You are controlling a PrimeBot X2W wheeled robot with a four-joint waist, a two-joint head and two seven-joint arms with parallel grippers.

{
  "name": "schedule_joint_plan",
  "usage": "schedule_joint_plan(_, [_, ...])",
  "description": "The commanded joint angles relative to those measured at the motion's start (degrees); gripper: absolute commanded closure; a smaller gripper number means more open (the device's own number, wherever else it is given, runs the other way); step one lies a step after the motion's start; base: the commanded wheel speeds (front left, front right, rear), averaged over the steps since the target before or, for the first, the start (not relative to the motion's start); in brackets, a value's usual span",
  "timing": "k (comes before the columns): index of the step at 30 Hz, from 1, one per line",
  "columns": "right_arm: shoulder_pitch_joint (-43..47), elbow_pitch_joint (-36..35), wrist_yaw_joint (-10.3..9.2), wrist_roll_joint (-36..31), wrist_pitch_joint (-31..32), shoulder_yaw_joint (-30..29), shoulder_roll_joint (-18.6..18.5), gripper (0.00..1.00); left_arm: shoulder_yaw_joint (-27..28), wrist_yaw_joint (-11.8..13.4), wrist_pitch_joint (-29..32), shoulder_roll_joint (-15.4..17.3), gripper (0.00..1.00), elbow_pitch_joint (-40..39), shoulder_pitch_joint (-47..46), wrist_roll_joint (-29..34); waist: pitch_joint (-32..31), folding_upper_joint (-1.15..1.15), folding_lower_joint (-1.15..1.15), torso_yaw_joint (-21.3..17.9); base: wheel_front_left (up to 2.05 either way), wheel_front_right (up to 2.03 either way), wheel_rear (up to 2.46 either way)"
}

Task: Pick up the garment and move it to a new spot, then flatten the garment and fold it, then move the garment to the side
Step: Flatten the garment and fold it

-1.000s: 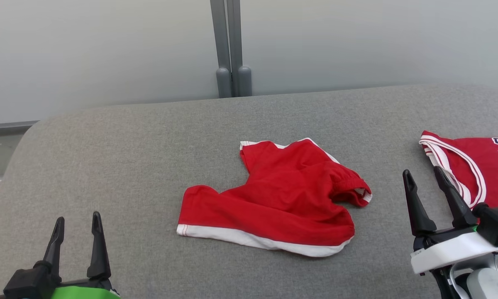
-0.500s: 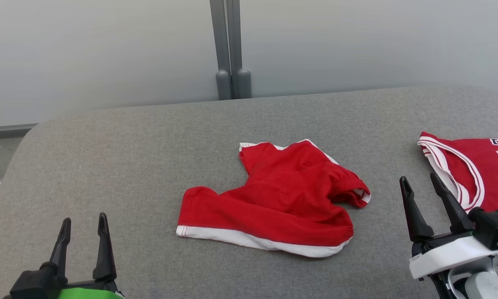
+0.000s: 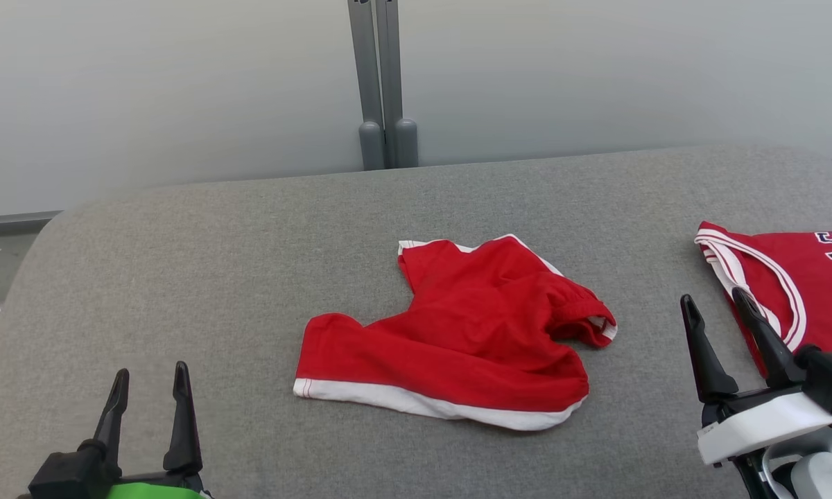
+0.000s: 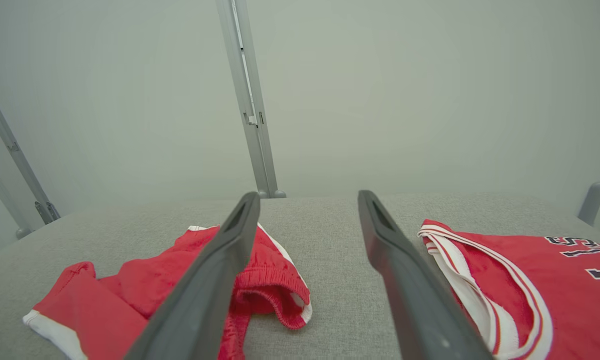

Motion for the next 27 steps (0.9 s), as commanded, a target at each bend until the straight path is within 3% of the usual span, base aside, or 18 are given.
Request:
schedule_joint_plan(1, [0.2, 0.4, 0.03, 0.5, -0.1, 0.4, -0.5, 0.0, -0.4, -0.4, 0.2, 0.4, 0.0, 0.3, -0.5, 0.9, 0.0, 0.0, 0.0, 0.0, 0.0, 0.0, 0.0])
schedule_joint_plan(6, [0.8, 2.6, 0.03, 3.6, 0.2, 4.8, -2.1, 0.0, -1.7, -0.8, 2.8, 0.4, 0.0, 1.2, -0.8, 0.2, 0.2, 0.0, 0.0, -0.1, 0.0, 0.0, 0.0])
schedule_joint_plan(11, [-0.5, 6.1, 0.03, 9.2, 4.6, 13.2, -5.3, 0.0, -4.2, -2.0, 7.2, 0.5, 0.0, 3.1, -2.2, -0.1, 0.9, 0.0, 0.0, -0.4, 0.0, 0.0, 0.0])
schedule_joint_plan(19, [-5.3, 12.5, 0.03, 15.7, 9.5, 23.1, -7.1, 0.0, -9.9, -6.2, 17.1, 0.6, 0.0, 8.4, -5.4, -1.6, 2.8, 0.0, 0.0, -0.6, 0.0, 0.0, 0.0])
schedule_joint_plan(27, [-12.2, 17.9, 0.03, 18.4, 9.5, 29.3, -9.4, 0.0, -12.4, -8.3, 20.2, 0.4, 0.0, 11.5, -10.2, -3.0, 6.3, 0.0, 0.0, -0.1, 0.0, 0.0, 0.0])
